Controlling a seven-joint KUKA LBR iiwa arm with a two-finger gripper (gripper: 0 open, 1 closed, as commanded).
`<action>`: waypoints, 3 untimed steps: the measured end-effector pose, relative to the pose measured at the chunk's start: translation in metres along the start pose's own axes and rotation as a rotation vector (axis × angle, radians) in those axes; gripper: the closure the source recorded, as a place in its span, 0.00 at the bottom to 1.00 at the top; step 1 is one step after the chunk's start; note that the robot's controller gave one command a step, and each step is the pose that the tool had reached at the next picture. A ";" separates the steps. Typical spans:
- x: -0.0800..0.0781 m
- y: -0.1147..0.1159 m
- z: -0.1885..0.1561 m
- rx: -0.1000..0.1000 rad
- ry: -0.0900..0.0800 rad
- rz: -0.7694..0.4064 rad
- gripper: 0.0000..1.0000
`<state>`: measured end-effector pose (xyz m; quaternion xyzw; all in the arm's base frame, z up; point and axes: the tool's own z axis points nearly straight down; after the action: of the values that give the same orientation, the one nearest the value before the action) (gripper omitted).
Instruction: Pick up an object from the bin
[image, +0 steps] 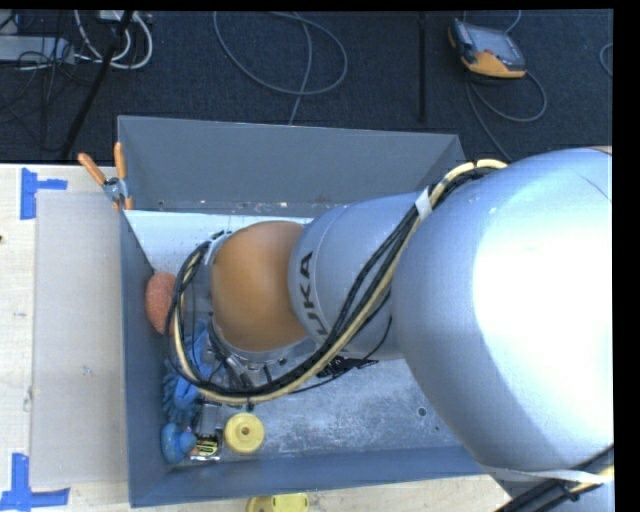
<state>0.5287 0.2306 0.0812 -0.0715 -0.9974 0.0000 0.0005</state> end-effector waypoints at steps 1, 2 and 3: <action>0.015 -0.003 0.008 -0.003 -0.007 0.058 0.00; 0.029 -0.001 0.009 0.001 -0.008 -0.099 0.00; 0.033 0.001 0.009 0.000 -0.008 -0.268 0.00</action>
Offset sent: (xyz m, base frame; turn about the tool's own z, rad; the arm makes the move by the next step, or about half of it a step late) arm -0.0451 0.0106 -0.0112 -0.2874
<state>0.4967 0.2366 0.0718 0.0625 -0.9980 0.0004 -0.0033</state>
